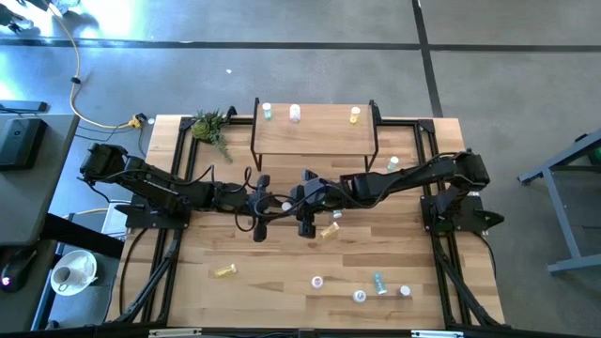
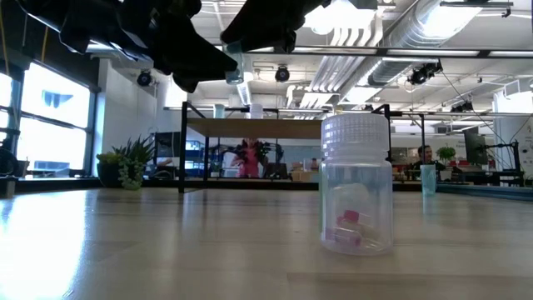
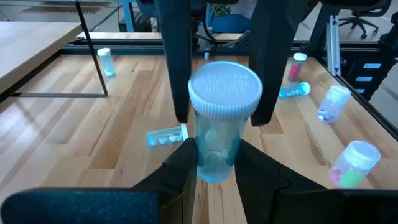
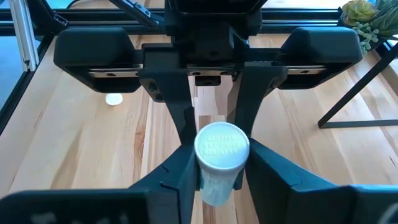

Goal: Pick and place medicine bottles onto shelf by color
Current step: Put the middle blue pill bottle on the shelf

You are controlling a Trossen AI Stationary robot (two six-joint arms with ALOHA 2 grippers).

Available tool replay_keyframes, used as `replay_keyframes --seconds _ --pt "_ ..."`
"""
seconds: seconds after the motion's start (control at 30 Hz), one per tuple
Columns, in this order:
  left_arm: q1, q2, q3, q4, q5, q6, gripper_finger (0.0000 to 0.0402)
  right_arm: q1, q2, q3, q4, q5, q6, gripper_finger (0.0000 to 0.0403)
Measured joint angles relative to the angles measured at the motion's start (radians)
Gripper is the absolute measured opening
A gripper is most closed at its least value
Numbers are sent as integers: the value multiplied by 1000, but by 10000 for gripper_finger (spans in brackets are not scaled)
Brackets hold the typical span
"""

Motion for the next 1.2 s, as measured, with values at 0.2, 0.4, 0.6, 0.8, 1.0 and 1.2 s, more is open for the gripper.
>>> replay_keyframes --seconds 0.2,0.4,0.6,0.8,1.0,1.2 --pt "0 0 0 0 0 0 83 0 0 0 -2 0 0 97" --pt "0 0 0 0 1 0 83 0 0 0 -2 0 0 102" --pt "0 0 0 0 1 2 97 0 0 0 -2 0 0 103" --pt "0 0 0 0 4 27 147 -1 0 0 -2 6 0 103" --pt "-1 0 0 1 5 27 188 -2 -7 0 -10 8 0 103" --pt "0 0 0 4 1 27 201 -2 -39 0 -17 7 0 103"
